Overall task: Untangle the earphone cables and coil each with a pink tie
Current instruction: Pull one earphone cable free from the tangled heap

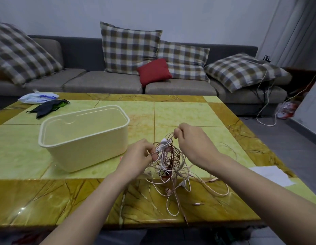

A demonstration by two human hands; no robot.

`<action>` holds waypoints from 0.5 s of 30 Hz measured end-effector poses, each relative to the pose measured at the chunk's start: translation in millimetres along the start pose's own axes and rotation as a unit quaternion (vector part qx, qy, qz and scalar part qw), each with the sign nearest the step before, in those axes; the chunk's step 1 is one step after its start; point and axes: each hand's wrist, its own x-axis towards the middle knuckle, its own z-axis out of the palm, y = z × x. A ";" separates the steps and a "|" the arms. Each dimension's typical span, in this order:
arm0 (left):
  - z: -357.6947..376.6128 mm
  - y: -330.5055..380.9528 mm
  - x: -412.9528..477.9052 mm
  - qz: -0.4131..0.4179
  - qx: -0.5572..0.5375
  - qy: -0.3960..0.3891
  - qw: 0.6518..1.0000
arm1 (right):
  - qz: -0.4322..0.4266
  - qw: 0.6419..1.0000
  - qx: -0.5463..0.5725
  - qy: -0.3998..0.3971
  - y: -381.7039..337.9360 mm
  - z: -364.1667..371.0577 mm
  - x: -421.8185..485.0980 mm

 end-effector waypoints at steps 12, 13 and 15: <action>0.7 27.3 -8.6 0.007 -0.065 -0.038 0.997 | -0.003 0.992 0.010 -0.125 4.3 13.2 -10.8; 1.9 24.9 -8.2 0.003 -0.070 -0.041 0.997 | -0.006 0.991 0.012 -0.130 4.8 13.6 -10.8; 3.7 21.1 -7.8 0.003 -0.071 -0.046 0.996 | -0.007 0.990 0.008 -0.138 7.5 13.7 -11.4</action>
